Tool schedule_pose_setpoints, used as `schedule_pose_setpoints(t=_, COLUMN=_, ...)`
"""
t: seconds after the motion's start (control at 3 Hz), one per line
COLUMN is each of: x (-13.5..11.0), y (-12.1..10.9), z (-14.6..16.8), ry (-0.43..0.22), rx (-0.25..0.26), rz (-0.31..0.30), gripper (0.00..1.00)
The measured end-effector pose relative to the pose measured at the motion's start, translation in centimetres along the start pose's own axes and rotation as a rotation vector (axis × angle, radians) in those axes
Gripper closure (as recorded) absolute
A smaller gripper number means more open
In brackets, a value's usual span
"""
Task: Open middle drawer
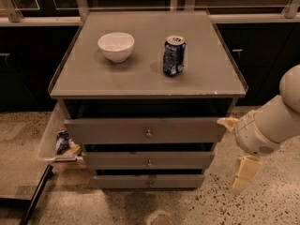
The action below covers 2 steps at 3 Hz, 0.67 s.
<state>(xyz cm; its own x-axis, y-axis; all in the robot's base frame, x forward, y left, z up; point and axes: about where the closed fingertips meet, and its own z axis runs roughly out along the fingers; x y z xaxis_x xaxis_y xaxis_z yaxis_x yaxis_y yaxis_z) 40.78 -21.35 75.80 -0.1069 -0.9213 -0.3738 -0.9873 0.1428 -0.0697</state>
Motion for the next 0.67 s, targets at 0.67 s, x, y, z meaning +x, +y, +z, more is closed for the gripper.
schedule_pose_setpoints(t=0.67, x=2.0, y=-0.6, z=9.8, ry=-0.105, rx=0.037, rz=-0.013, gripper=0.0)
